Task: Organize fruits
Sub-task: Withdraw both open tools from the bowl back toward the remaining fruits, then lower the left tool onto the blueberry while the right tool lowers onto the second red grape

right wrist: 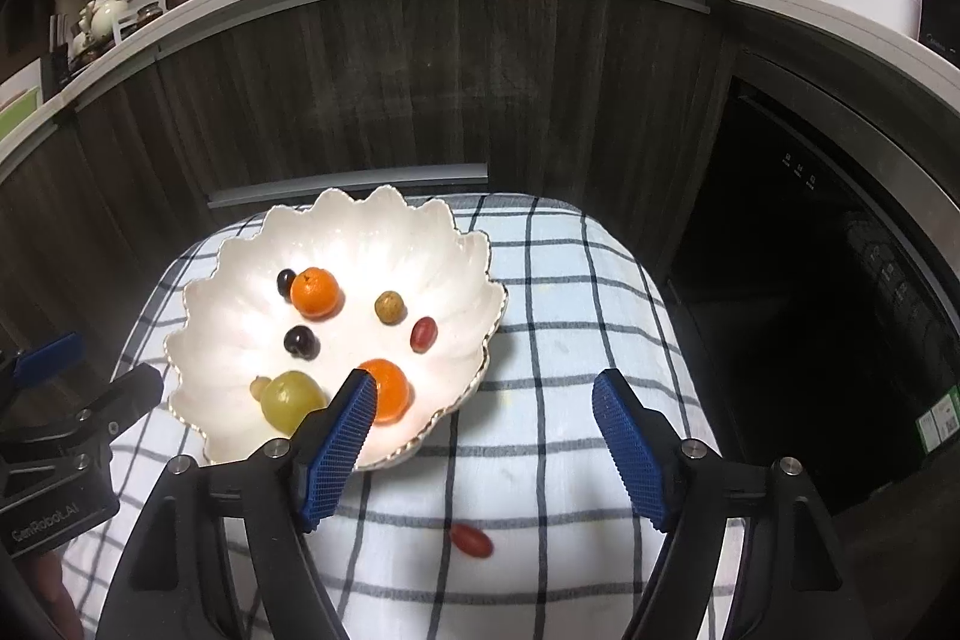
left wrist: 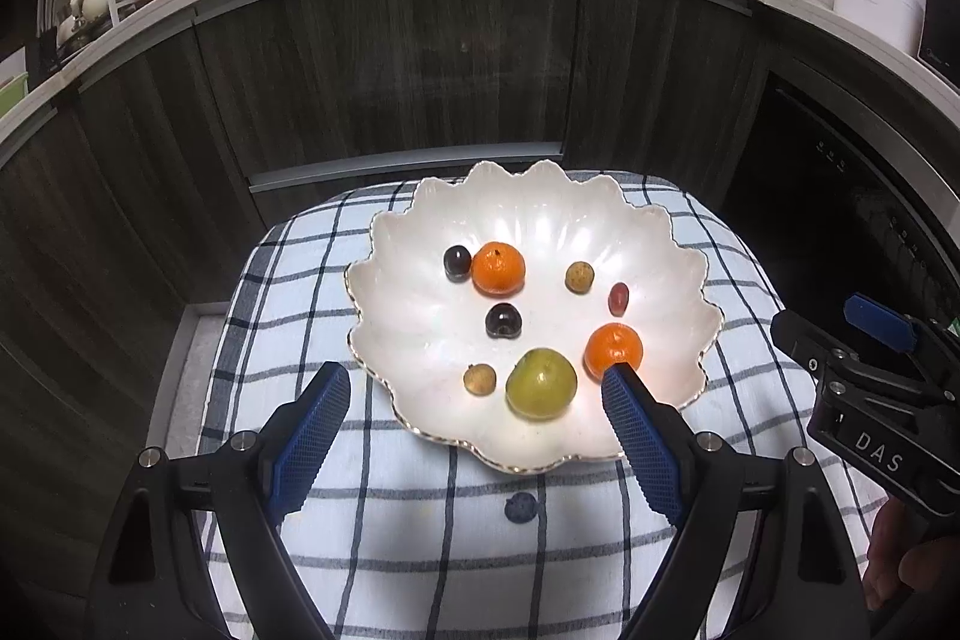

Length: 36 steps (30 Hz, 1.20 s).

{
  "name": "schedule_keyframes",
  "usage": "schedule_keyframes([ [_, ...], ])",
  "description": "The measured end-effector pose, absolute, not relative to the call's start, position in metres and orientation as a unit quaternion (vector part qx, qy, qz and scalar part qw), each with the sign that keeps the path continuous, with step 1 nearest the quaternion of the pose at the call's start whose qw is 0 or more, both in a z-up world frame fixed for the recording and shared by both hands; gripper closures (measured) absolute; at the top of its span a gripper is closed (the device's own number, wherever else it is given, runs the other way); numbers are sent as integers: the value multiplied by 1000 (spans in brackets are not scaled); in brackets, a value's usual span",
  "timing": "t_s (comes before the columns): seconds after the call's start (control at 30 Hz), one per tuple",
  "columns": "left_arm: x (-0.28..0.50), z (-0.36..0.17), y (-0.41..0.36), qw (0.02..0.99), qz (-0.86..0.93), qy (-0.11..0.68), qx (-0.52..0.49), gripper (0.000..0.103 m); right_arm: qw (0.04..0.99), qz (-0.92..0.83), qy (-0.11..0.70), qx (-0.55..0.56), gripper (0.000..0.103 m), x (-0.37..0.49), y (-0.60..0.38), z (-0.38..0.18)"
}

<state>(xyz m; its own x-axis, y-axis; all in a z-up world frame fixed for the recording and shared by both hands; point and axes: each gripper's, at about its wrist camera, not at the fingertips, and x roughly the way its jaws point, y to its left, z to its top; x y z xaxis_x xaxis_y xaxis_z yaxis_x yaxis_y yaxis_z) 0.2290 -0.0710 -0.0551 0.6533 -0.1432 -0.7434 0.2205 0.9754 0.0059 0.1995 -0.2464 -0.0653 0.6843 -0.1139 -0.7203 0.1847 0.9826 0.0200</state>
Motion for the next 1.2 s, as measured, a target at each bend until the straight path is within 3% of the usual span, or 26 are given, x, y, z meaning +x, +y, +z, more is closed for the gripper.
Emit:
schedule_keyframes([
  [1.2,185,-111,-77,911,-108,394,58,17,912,-69,402,40,24,159,-244,-122],
])
